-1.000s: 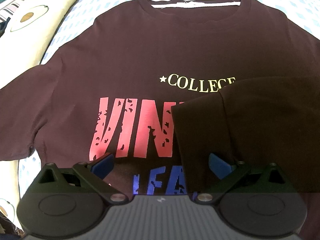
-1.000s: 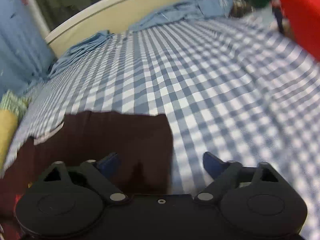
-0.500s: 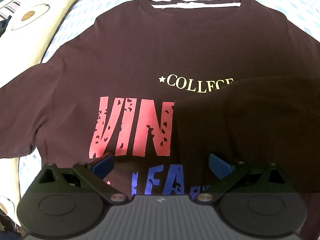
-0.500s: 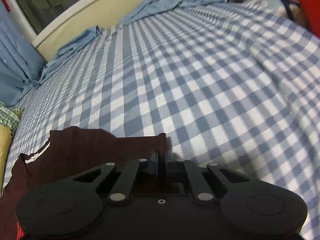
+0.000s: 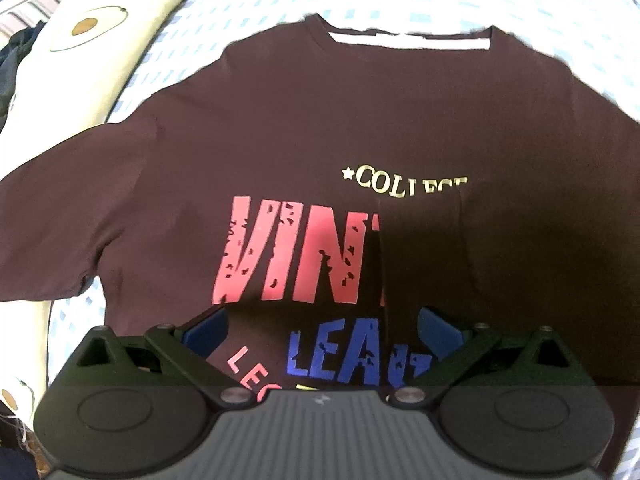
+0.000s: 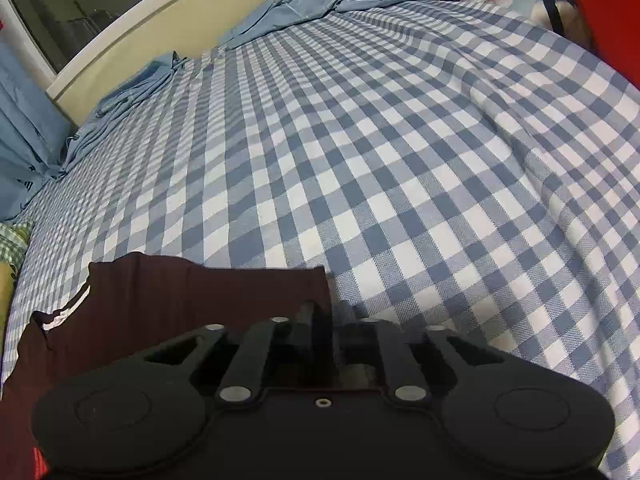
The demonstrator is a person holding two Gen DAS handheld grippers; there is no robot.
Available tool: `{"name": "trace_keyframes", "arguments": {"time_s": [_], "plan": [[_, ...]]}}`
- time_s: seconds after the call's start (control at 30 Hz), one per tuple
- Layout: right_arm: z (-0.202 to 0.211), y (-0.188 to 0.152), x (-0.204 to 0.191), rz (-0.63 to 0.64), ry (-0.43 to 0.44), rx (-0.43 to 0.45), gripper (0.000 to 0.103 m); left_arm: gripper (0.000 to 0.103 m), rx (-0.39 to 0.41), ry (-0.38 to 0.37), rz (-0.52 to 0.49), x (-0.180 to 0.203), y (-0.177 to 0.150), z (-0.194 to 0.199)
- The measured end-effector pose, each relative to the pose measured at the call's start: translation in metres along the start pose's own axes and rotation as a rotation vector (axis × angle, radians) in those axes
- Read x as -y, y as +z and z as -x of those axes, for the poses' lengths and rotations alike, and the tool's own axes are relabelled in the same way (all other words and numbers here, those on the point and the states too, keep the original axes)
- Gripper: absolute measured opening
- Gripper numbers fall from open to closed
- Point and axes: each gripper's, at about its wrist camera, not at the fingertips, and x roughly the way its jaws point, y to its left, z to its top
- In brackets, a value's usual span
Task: Fold small clothes
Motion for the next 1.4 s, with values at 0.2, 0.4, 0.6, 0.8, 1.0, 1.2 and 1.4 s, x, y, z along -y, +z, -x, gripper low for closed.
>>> {"name": "trace_keyframes", "arguments": {"time_s": [0.2, 0.4, 0.6, 0.8, 1.0, 1.2, 1.4], "plan": [[0.037, -0.005, -0.013, 0.100, 0.024, 0.077, 0.079, 0.102, 0.036, -0.051, 0.074, -0.018, 0.001, 0.036], [0.071, -0.026, -0.044, 0.207, 0.083, 0.103, 0.102, 0.102, 0.077, -0.048, 0.108, -0.038, -0.002, 0.063], [0.092, -0.051, -0.090, 0.263, 0.111, 0.021, 0.102, 0.102, 0.101, -0.048, 0.134, -0.068, -0.008, 0.078], [0.107, -0.081, -0.149, 0.274, 0.107, -0.116, 0.102, 0.102, 0.106, -0.067, 0.154, -0.111, -0.008, 0.072], [0.124, -0.114, -0.221, 0.308, 0.043, -0.236, 0.102, 0.102, 0.104, -0.093, 0.134, -0.165, -0.006, 0.057], [0.154, -0.146, -0.285, 0.323, 0.041, -0.237, 0.102, 0.102, 0.126, -0.053, 0.144, -0.238, -0.016, 0.043], [0.176, -0.180, -0.342, 0.367, 0.042, -0.207, 0.102, 0.102, 0.122, 0.026, 0.211, -0.330, -0.035, 0.030]]}}
